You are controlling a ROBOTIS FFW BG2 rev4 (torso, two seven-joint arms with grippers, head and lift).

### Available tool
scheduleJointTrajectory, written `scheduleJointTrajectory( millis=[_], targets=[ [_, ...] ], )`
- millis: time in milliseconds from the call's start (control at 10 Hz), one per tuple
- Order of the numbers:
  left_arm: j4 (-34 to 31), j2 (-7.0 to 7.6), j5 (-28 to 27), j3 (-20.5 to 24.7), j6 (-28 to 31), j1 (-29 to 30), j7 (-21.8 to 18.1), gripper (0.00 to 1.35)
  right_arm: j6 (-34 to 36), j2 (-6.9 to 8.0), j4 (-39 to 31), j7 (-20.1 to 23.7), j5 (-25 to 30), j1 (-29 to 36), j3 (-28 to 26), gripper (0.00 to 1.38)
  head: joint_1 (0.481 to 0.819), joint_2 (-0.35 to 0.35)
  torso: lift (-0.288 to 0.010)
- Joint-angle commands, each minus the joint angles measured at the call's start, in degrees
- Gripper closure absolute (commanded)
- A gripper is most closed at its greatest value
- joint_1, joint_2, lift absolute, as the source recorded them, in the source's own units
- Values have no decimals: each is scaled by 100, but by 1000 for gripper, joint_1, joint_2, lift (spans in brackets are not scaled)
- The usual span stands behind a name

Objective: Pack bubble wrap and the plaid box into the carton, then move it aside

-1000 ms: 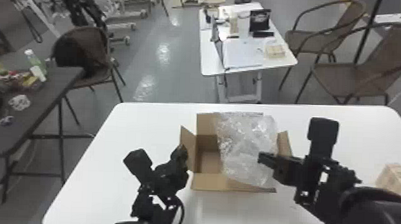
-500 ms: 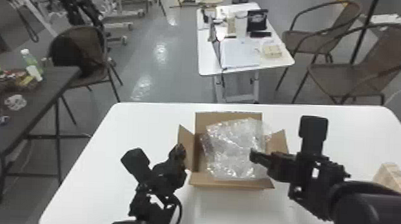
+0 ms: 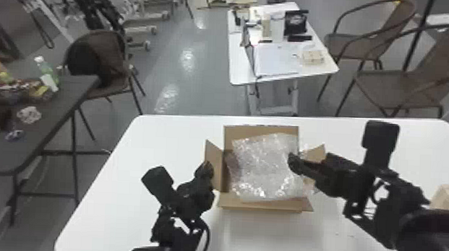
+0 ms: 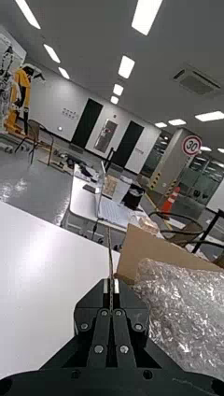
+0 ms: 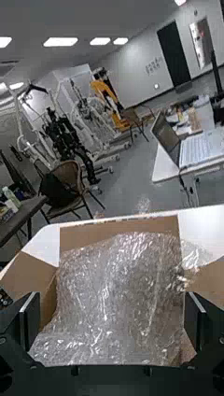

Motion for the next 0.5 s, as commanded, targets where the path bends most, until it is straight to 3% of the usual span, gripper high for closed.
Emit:
scheduleJointTrajectory(
  millis=[0,100,200,400],
  targets=[
    [0,25,50,33,-5,11,0,1214,-469,-281,-601,413,535,481,-344,136,695,236,-27],
    [-9,77,67,42,-13,20,0,1214,-707,-360,-935,641,860,929,-652,134,695,214,-27],
    [-18,121,120,60,-31,37,0,1214,-918,-343,-1102,782,1089,1377,-977,131,695,183,-27],
    [-18,139,155,121,-31,90,0,1214,-1884,-202,-548,1556,1344,1966,-1707,136,695,145,-27]
  ],
)
